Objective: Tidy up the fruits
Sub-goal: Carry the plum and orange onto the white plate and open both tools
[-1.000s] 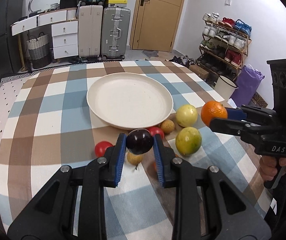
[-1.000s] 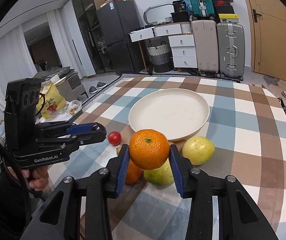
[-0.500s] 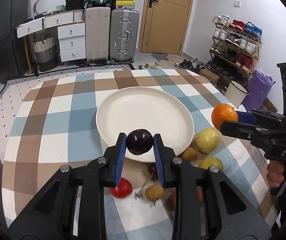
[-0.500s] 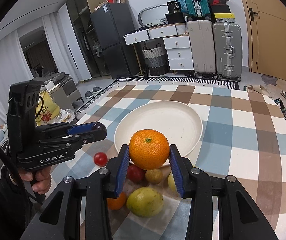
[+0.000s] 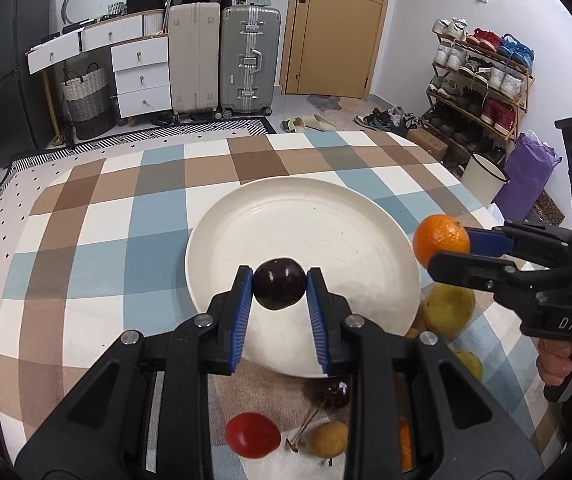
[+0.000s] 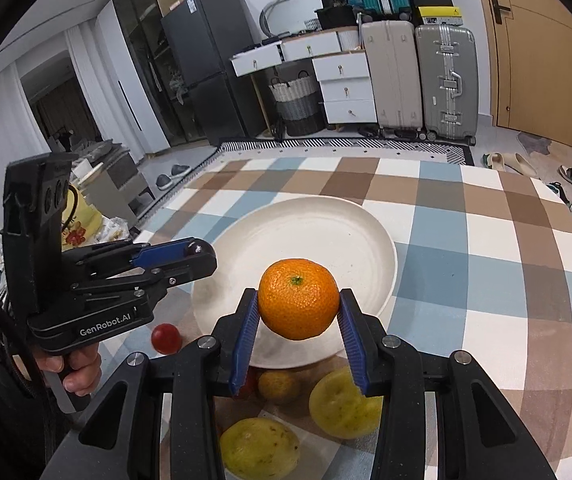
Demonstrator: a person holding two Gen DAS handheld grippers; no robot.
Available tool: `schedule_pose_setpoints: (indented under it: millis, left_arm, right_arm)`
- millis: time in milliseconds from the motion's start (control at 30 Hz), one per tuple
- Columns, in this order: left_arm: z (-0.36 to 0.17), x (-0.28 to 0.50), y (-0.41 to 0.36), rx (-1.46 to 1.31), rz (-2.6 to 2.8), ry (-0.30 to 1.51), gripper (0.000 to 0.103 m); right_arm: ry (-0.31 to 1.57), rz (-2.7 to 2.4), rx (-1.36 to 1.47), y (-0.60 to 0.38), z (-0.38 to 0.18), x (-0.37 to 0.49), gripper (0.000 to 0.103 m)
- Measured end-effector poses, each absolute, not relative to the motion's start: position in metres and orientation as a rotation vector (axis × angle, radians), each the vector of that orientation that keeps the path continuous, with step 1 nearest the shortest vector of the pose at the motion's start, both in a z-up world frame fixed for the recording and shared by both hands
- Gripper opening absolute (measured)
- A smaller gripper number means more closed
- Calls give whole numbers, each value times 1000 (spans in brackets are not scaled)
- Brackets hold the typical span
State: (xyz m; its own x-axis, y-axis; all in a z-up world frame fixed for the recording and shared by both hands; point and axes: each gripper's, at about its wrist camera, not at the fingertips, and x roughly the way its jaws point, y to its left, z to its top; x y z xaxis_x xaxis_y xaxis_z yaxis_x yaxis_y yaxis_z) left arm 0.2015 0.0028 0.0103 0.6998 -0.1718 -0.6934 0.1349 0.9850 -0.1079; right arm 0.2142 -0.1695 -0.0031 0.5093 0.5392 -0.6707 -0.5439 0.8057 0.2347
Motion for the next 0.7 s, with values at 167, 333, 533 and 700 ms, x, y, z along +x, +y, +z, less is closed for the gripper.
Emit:
schedule_pose_setpoints:
  millis: [167,333,533,700]
  left_arm:
    - [-4,217,0,-39,-144,815,25]
    - [-11,224,-3,-30,-151,829,25]
    - [-18,227,-6,-8,-160,848,25]
    - [-24,230,-5,-13,-161,862,25]
  right_arm:
    - [845,632,-35,-161,-13,227,40]
    - [886,613,-79,-151,-22,239,40]
    - [936,593,-123,-142,-30,249,40]
    - [941,597,-144,-137,-32,252,40]
